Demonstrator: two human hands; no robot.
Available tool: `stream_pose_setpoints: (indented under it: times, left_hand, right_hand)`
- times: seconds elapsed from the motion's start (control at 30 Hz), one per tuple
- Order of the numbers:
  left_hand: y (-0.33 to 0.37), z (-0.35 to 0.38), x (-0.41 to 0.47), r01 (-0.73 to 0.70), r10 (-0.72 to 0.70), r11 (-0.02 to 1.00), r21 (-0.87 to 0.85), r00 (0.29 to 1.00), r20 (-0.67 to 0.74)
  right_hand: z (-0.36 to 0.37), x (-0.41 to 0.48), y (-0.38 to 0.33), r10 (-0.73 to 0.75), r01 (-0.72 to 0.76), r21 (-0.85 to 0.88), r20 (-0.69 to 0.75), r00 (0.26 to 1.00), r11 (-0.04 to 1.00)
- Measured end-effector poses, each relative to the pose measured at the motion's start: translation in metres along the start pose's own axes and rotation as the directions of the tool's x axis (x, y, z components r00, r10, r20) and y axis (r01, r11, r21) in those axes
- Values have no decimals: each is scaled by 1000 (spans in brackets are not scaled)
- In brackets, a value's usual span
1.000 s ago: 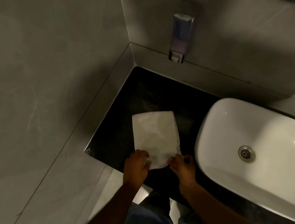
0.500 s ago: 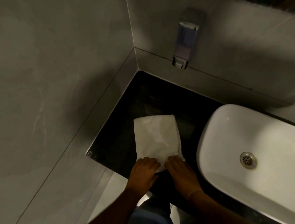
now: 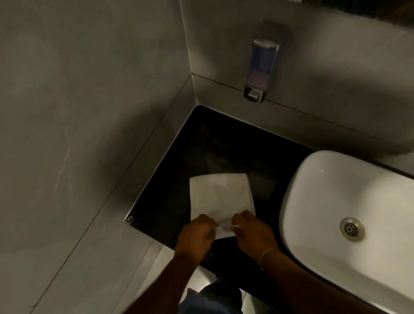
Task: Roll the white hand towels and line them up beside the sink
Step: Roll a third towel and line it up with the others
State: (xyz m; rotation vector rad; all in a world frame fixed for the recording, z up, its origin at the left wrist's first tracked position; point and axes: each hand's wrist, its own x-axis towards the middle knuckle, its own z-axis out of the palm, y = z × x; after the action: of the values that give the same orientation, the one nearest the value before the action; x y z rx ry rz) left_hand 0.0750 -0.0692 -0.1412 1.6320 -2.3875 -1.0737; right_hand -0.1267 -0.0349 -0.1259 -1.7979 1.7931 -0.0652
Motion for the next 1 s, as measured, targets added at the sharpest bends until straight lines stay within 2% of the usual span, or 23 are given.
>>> stream_pose_setpoints:
  times: [0.07,0.1,0.17,0.23,0.3,0.37,0.43,0.57,0.73,0.8,0.87,0.93,1.0]
  left_hand:
    - [2,5,0,-46,64,972,230,995,-74]
    - [4,6,1,-42,71,956,291,993,-91]
    - [8,6,1,-42,76,948,316,992,-97]
    - [6,10,2,-110,143,937,330,987,-78]
    - [4,14,2,-192,222,921,340,974,-53]
    - [5,14,1,-212,244,917,338,968,-55]
    - [8,13,-2,-204,238,913,354,970,-56]
    - [6,18,-9,-160,166,911,379,986,18]
    - [15,9,5,-99,105,913,397,994,8]
    - [25,-4,12,-63,56,923,380,998,30]
    - [29,-20,21,-18,-13,959,283,994,107]
    - [23,-33,32,59,-101,986,155,953,284]
    - [15,-42,40,136,-158,987,81,889,429]
  right_hand:
    - [-1,6,0,20,-20,2,-100,995,1000]
    - [-2,9,0,21,-26,-27,-154,988,999]
    - [-4,14,-2,-41,11,-150,-198,979,989]
    - [-3,15,-5,-140,100,-248,-151,979,964]
    - [2,14,-3,-190,149,-254,-146,971,956]
    - [8,12,6,-193,161,-174,-181,964,971]
    - [12,8,15,-159,144,-91,-188,969,985]
    - [19,3,22,-175,166,-105,-77,982,980]
    - [11,12,16,-142,134,-88,-92,986,987]
    - [2,17,13,-82,82,-7,-70,994,997]
    - [-10,22,9,24,-31,135,57,998,990]
    - [-20,28,4,55,-96,229,180,982,969]
    - [-20,34,1,37,-73,203,177,983,976]
